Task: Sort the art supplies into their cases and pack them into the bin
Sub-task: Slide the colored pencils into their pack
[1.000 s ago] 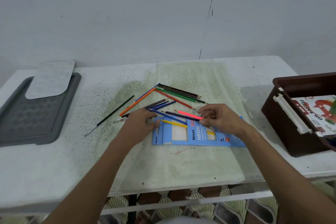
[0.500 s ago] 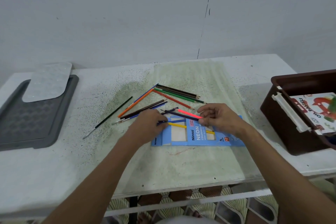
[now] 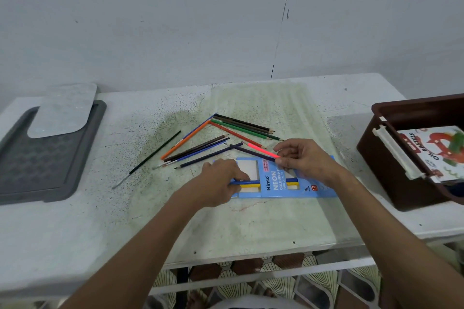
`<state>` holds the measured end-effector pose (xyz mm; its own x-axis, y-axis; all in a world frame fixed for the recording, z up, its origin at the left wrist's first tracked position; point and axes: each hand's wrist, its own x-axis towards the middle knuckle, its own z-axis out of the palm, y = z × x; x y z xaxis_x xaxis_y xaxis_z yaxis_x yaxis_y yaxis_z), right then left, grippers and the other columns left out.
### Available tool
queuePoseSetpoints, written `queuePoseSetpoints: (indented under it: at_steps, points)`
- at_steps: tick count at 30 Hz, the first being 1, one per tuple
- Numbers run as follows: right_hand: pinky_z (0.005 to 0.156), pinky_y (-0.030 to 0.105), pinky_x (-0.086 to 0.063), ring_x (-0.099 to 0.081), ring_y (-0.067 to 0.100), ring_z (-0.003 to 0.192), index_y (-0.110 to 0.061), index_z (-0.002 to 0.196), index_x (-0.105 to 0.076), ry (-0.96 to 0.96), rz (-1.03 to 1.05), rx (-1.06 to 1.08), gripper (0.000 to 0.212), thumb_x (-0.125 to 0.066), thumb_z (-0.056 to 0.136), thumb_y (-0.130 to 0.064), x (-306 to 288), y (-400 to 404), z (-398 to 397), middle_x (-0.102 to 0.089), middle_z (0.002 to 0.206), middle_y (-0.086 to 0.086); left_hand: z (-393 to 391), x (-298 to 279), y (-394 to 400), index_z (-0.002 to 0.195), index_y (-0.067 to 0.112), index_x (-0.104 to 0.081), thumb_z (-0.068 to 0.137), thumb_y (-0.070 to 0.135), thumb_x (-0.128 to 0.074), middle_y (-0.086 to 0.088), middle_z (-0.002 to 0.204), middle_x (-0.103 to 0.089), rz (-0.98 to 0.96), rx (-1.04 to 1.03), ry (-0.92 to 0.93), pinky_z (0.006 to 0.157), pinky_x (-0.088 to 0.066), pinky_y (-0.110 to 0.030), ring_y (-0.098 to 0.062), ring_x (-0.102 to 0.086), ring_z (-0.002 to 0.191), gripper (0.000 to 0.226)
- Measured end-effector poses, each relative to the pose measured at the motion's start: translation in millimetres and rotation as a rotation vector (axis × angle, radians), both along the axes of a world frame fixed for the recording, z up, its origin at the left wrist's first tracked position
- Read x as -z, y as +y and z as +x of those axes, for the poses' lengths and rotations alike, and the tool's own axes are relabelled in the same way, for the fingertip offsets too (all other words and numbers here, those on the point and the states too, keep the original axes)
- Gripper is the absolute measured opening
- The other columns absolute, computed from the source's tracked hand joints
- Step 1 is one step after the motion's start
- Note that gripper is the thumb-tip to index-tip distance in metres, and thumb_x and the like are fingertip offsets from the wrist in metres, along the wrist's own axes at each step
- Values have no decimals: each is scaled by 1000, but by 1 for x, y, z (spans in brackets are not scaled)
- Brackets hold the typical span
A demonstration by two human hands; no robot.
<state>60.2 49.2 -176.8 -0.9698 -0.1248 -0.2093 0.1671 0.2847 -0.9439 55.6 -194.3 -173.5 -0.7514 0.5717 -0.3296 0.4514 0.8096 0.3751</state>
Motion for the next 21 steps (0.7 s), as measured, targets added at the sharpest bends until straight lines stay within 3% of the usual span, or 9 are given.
queuePoseSetpoints:
  at_steps: [6,9,11,14,15,18,21]
  points:
    - [72,25,-57,-69,21,76,-11,96,-67,14,16,10,22,-73,77,-2,5,0,-1,-70,81,11,6,-1,-4,138,34,-47,102,24,-41,-3,121,-43,-115,101,4,101,-26,-43,-26,-37,115,38]
    - [72,26,-57,-69,21,76,-12,98,-66,25,52,-30,24,-74,77,-2,3,-1,-1,-70,79,9,11,1,-3,138,29,-48,99,24,-48,4,126,-51,61,69,-32,98,-35,-34,-18,-44,115,39]
    - [73,29,-58,-69,25,78,-10,100,-66,25,66,-36,25,-73,78,-2,0,-2,-1,-71,80,12,12,-2,-6,129,27,-57,94,30,-57,9,116,-59,230,-36,-86,86,-43,-21,-8,-53,103,36]
    - [73,37,-55,-67,27,75,-6,103,-64,30,49,-44,25,-71,80,0,-3,-1,-2,-71,80,21,1,-7,-17,106,19,-69,88,24,-64,6,97,-64,411,-196,174,76,-50,-27,-4,-56,82,19]
    - [76,41,-54,-66,26,74,-6,103,-64,26,46,-50,25,-71,80,0,-3,-2,-2,-71,80,22,-5,-6,-21,106,17,-68,87,23,-66,5,97,-61,440,-209,285,76,-48,-28,-3,-53,81,20]
    - [83,51,-52,-67,28,74,-15,102,-65,22,108,-102,26,-73,79,-5,-4,-6,-4,-72,80,17,-18,-1,-23,132,23,-54,84,36,-68,1,121,-55,369,-56,450,91,-42,-33,-16,-49,109,51]
    - [82,58,-52,-68,37,82,-20,104,-64,28,170,-168,31,-75,78,-8,-7,-13,-6,-74,80,10,-23,3,-8,140,28,-44,91,44,-55,3,136,-50,133,145,504,101,-32,-39,-19,-43,126,52]
